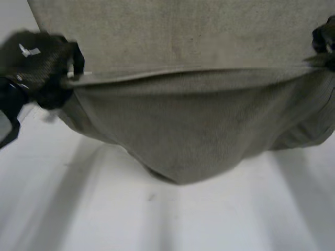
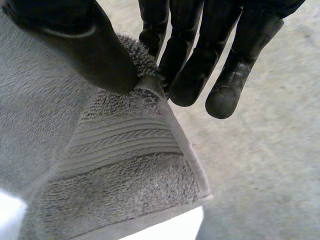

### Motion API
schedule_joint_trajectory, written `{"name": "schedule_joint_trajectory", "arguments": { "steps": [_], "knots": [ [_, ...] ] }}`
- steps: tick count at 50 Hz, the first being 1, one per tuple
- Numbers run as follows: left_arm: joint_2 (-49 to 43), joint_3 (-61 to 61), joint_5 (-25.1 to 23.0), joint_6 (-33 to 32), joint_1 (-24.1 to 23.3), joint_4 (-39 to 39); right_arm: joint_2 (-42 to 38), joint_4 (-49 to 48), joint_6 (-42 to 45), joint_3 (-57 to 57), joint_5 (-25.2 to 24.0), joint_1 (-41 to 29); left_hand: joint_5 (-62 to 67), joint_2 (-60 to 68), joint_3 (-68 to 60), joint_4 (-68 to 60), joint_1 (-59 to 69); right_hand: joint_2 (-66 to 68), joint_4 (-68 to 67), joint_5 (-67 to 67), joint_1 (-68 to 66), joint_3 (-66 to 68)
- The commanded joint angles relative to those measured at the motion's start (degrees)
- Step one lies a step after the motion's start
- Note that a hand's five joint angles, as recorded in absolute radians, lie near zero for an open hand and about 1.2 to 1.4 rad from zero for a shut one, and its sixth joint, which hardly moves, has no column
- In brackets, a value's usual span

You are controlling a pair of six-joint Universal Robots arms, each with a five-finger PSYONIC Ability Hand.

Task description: Fold the towel.

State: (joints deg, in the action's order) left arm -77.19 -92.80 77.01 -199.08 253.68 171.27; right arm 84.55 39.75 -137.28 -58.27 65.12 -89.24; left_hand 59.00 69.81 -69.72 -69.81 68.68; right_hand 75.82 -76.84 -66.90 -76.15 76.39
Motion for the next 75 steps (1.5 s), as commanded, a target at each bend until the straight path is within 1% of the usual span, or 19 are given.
{"name": "schedule_joint_trajectory", "arguments": {
  "steps": [1, 8, 13, 16, 18, 19, 21, 27, 31, 37, 44, 49, 57, 64, 66, 68, 69, 71, 75],
  "knots": [
    [-10.1, 0.5, 0.9, -3.0, -0.3, -0.7, -2.0, 0.0, 4.4, -6.5, 0.2, -2.5, 11.0, 10.2, -10.3, -10.2, 11.3, 4.2, -3.2, -3.1, -3.8, 3.6],
    [-20.3, 6.4, 1.1, -3.1, -0.7, -0.3, -11.3, -0.5, 8.6, -4.0, 2.2, -9.1, 11.0, 10.2, -10.3, -10.2, 11.3, 4.2, -3.2, -3.1, -3.8, 3.6],
    [-27.8, 14.6, 1.6, -2.3, -1.0, 3.5, -18.4, -4.4, 8.4, 3.9, 6.4, -13.2, 11.0, 10.2, -10.3, -10.2, 11.3, 4.2, -3.2, -3.1, -3.8, 3.6],
    [-31.3, 19.8, 2.7, -2.0, -2.1, 10.2, -23.3, -10.6, 8.3, 12.6, 9.2, -14.5, 11.0, 10.2, -10.3, -10.2, 11.3, 4.2, -3.2, -3.1, -3.8, 3.6],
    [-33.7, 24.7, 4.9, -1.5, -2.6, 18.8, -28.2, -18.0, 6.6, 23.8, 12.2, -15.5, 11.0, 10.2, -10.3, -10.2, 11.3, 4.2, -3.2, -3.1, -3.8, 3.6],
    [-33.7, 24.7, 4.9, -1.5, -2.6, 18.8, -28.2, -18.0, 6.6, 23.8, 12.2, -15.5, 11.0, 10.2, -10.3, -10.2, 11.3, 4.2, -3.2, -3.1, -3.8, 3.6],
    [-34.5, 28.5, 7.7, -1.2, -2.7, 27.4, -30.9, -24.6, 1.4, 32.7, 14.9, -16.8, 11.0, 10.2, -10.3, -10.2, 11.3, 4.2, -3.2, -3.1, -3.8, 3.6],
    [-33.6, 29.6, 10.9, 2.6, -2.7, 36.8, -30.2, -30.5, -9.7, 36.0, 15.8, -16.8, 11.0, 10.2, -10.3, -10.2, 11.3, 4.2, -3.2, -3.1, -3.8, 3.6],
    [-32.1, 27.8, 11.8, 11.2, -1.7, 38.4, -27.4, -29.5, -17.7, 32.0, 14.5, -16.6, 11.0, 10.2, -10.3, -10.2, 11.3, 4.2, -3.2, -3.1, -3.8, 3.6],
    [-31.4, 18.2, 10.4, 18.2, 0.8, 36.4, -24.4, -25.7, -13.6, 17.9, 7.1, -16.3, 11.0, 10.2, -10.3, -10.2, 11.3, 4.2, -3.2, -3.1, -3.8, 3.6],
    [-31.7, 6.3, 6.2, 18.1, 2.3, 35.5, -23.9, -23.8, -4.8, -0.3, 4.2, -16.9, 11.0, 10.2, -10.3, -10.2, 11.3, 4.2, -3.2, -3.1, -3.8, 3.6],
    [-32.4, -4.5, 5.3, 17.5, 3.1, 36.2, -27.1, -29.7, -0.8, -14.9, 4.0, -17.3, 11.0, 10.2, -10.3, -10.2, 11.3, 4.2, -3.2, -3.1, -3.8, 3.6],
    [-33.4, -11.0, 5.2, 13.0, 3.7, 36.5, -31.9, -35.9, -1.2, -22.3, 4.0, -17.2, 11.0, 10.2, -10.3, -10.2, 11.3, 4.2, -3.2, -3.1, -3.8, 3.6],
    [-32.6, -11.5, 5.2, 11.3, 5.1, 36.4, -30.9, -38.3, -4.5, -24.1, 4.0, -16.3, 11.0, 10.2, -10.3, -10.2, 11.3, 4.2, -3.2, -3.1, -3.8, 3.6],
    [-32.2, -11.6, 5.2, 11.3, 5.7, 36.4, -30.1, -39.5, -6.5, -24.5, 4.0, -16.1, 11.0, 10.2, -10.3, -10.2, 11.3, 2.1, -1.0, -1.0, -1.7, 1.5],
    [-31.5, -11.7, 5.2, 11.3, 6.1, 36.4, -28.2, -41.9, -10.8, -26.0, 4.0, -14.9, 11.0, 10.2, -10.3, -10.2, 11.3, -11.8, 12.8, 12.9, 12.2, -12.4],
    [-31.5, -11.7, 5.2, 11.3, 6.1, 36.4, -28.2, -41.9, -10.8, -26.0, 4.0, -14.9, 11.0, 10.2, -10.3, -10.2, 11.3, -11.9, 12.9, 13.0, 12.2, -12.5],
    [-31.3, -12.0, 5.3, 11.4, 6.2, 36.4, -27.3, -44.0, -13.6, -27.4, 4.4, -13.9, 11.0, 10.2, -10.3, -10.2, 11.3, -28.5, 29.5, 29.6, 28.8, -29.1],
    [-31.1, -12.4, 5.2, 11.4, 6.2, 36.4, -27.0, -44.7, -14.5, -28.3, 4.8, -13.5, 11.0, 10.2, -10.3, -10.2, 11.3, -32.9, 33.9, 34.0, 33.2, -33.5]
  ]
}}
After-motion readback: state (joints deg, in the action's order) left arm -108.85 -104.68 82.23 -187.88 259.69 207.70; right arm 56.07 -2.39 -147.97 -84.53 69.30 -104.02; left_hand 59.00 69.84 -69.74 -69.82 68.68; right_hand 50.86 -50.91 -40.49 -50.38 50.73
